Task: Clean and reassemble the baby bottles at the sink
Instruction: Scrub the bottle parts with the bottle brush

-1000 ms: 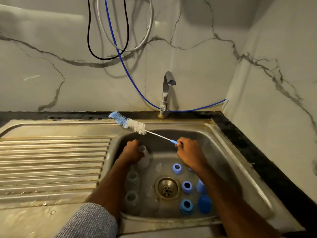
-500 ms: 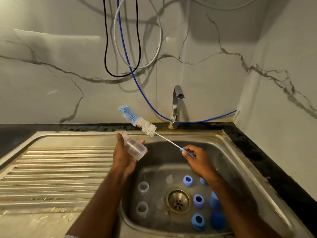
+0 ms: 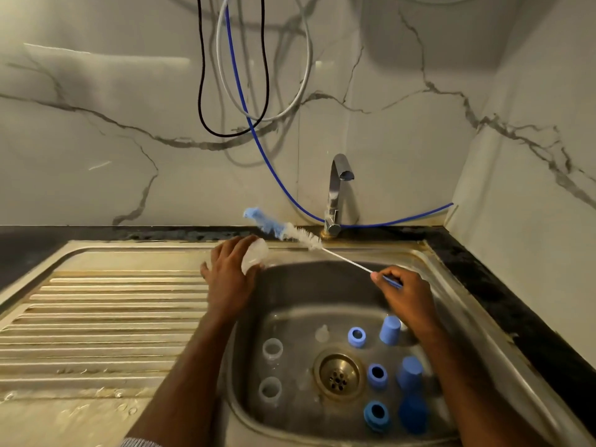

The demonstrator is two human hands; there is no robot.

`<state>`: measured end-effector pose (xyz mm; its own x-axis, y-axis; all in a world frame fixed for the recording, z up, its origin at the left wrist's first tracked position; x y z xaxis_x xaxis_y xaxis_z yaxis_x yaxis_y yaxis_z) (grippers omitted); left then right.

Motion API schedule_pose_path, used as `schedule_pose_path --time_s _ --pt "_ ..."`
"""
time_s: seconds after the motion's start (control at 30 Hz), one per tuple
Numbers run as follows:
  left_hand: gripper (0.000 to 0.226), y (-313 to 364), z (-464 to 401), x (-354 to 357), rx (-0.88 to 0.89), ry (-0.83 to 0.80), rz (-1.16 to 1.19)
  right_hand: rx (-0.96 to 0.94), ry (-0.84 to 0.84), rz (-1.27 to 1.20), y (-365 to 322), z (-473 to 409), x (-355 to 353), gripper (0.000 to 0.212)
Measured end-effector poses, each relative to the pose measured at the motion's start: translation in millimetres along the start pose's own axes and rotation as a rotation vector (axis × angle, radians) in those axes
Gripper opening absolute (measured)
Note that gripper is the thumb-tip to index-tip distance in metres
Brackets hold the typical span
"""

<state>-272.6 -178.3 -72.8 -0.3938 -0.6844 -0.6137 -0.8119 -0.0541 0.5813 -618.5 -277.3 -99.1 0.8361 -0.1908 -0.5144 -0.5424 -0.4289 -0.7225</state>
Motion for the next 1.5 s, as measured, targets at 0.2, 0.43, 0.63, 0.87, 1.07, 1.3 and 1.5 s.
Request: schedule_pose_path --time_s 0.2,0.43,0.63,0.87,1.07,1.3,1.5 --pt "0.056 -29.6 -0.8 -19.9 -0.222 0.061 -0.056 0.127 -0.046 -0.046 28.2 -1.0 -0.9 0.018" --pt "0.058 -38.3 -2.2 -18.8 -0.231 0.016 -0.022 0.108 -0.108 -0.031 32.3 1.1 2.2 0.018" --pt "0.060 -38.3 -3.1 -6.8 -0.174 -0.051 -0.013 0.076 -0.120 -0.020 29.2 0.4 -1.2 0.017" --pt "0.058 -48.9 -2.3 -10.5 -0.247 0.019 0.077 0.050 -0.080 -0.022 28.8 -1.6 -11.2 0.016" --pt "0.057 -47.8 -2.9 -10.4 -0.210 -0.017 0.042 0.052 -0.099 -0.009 29.4 -1.0 -12.1 0.015" --pt "0.060 -40.6 -2.5 -0.6 -0.114 -0.125 -0.016 0.038 -0.073 -0.052 25.7 -1.4 -18.9 0.019" --pt "0.057 -47.7 -3.7 -11.7 -0.183 -0.037 0.047 0.050 -0.035 -0.003 25.5 -0.7 -22.7 0.010"
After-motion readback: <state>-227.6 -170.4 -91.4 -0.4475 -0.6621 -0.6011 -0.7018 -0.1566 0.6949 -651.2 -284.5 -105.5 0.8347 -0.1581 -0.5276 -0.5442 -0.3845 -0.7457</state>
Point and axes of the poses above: each hand's wrist, its own z-axis away from the middle knuckle, its own x-axis out of the palm, y = z × x, the point moved 7 cm from there along -z, towards the middle knuckle, and after that the axes turned 1 degree about y, right-handed, at the moved point
